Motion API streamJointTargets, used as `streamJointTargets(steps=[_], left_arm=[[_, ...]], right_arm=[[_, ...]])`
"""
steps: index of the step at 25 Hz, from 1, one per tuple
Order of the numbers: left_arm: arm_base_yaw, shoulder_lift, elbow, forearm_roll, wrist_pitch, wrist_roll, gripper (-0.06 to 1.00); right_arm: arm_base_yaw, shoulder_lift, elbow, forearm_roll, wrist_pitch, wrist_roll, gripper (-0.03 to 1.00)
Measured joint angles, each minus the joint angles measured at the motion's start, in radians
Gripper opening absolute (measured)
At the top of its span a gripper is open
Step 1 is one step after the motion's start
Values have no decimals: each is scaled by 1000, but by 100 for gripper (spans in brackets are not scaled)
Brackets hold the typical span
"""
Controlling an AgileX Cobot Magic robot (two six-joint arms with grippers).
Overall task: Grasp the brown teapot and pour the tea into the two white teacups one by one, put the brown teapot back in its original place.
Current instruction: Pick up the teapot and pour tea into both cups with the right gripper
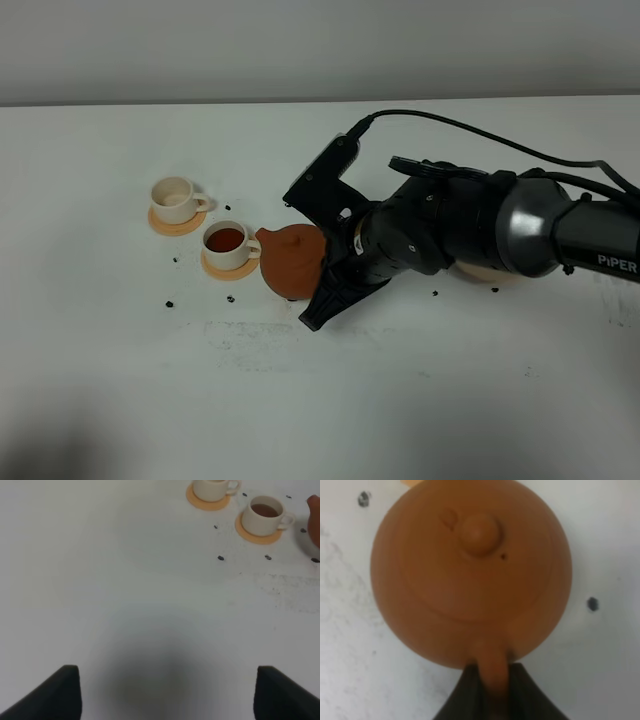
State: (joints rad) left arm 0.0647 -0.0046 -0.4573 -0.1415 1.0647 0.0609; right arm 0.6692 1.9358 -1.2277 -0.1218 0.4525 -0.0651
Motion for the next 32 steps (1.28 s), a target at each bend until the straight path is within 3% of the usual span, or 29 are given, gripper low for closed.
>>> streamJointTargets(steps=[11,16,20,27,32], left_arm=[[0,0,0,0,0,0,67],[0,0,0,0,0,0,67],[0,0,0,0,0,0,67],[0,0,0,0,0,-1,67],[0,0,0,0,0,-1,67]], right_arm=[[-18,0,198,64,-268,3,9],[-18,-2,231,70,-317,3,9],[-18,-2,219,70,-298,3,9],[-26,-2,87,14,-106,3,9],[-48,-2,-28,-53,-34,3,9]])
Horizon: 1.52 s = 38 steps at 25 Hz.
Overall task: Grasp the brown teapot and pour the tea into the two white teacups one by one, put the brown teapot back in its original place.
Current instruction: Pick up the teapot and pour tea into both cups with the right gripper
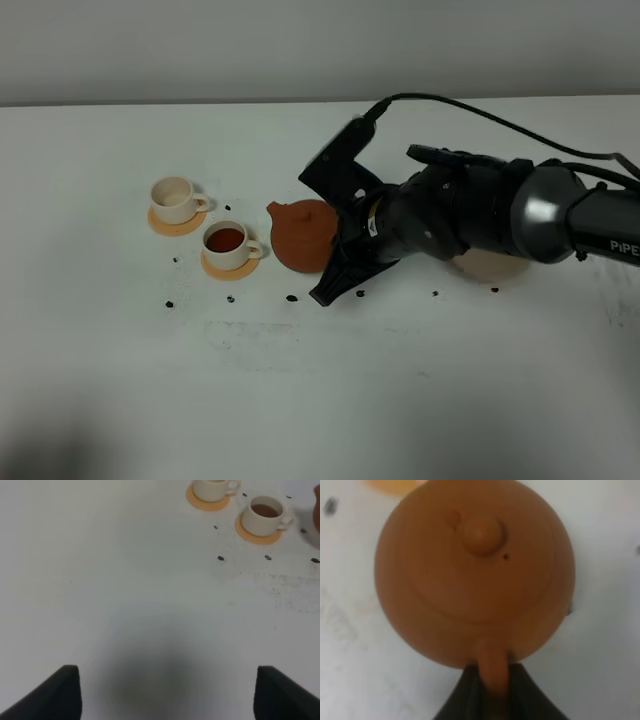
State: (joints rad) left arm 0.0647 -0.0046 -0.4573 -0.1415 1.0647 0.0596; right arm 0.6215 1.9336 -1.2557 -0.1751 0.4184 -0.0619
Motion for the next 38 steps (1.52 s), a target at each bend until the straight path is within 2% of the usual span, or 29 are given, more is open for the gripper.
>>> streamJointTargets(steps=[6,11,23,29,38], left_arm=[[0,0,0,0,0,0,67],[0,0,0,0,0,1,67],[0,0,0,0,0,1,67],[0,0,0,0,0,2,67],[0,0,0,0,0,2,67]], right_arm=[[-16,17,-138,-83,60,0,9],[-16,106,-281,-109,123,-46,9],[-5,284,-570,-184,168,-138,9],[26,311,-585,-232,167,-213,9],[68,340,-586,-379,118,-255,9]])
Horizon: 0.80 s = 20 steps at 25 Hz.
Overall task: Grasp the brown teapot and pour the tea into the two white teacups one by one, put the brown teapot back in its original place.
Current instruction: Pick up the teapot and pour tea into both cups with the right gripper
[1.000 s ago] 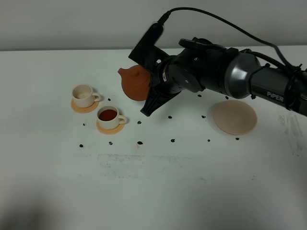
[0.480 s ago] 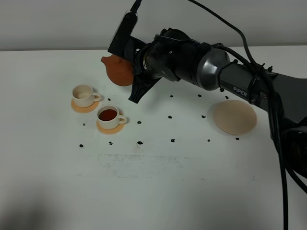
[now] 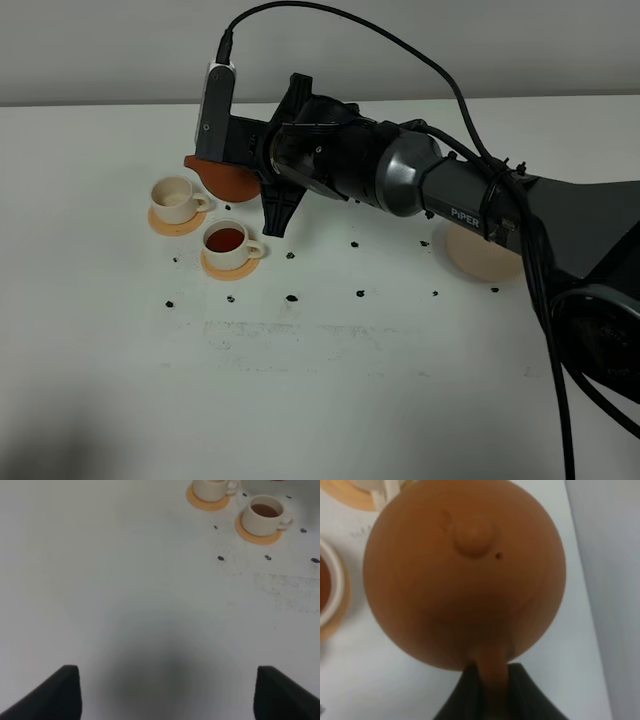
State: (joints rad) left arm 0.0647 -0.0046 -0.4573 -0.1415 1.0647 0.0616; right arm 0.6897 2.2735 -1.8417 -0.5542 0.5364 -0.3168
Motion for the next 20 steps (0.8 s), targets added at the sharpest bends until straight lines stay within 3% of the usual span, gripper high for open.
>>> streamJointTargets(steps=[9,20], left_arm=[[0,0,0,0,0,0,67],[0,0,0,0,0,0,67]], right_arm=[[0,7,0,-147,-53,-5,9],[9,44,0,-228,-120,-8,9]])
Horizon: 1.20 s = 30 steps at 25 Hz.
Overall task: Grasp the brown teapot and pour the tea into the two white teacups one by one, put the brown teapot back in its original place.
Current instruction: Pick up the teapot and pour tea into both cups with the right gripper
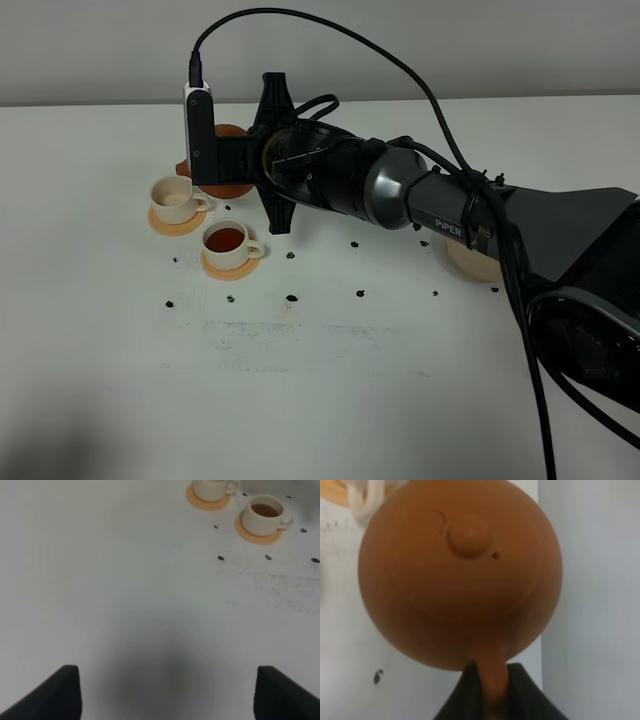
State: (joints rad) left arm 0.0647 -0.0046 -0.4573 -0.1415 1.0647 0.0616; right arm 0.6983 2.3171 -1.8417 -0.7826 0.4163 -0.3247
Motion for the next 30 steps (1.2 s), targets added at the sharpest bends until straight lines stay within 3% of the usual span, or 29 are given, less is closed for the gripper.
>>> streamJointTargets(steps=[30], left_arm=[[0,0,0,0,0,-2,67]], right_arm=[[-1,33,-37,-363,-104,-4,9]])
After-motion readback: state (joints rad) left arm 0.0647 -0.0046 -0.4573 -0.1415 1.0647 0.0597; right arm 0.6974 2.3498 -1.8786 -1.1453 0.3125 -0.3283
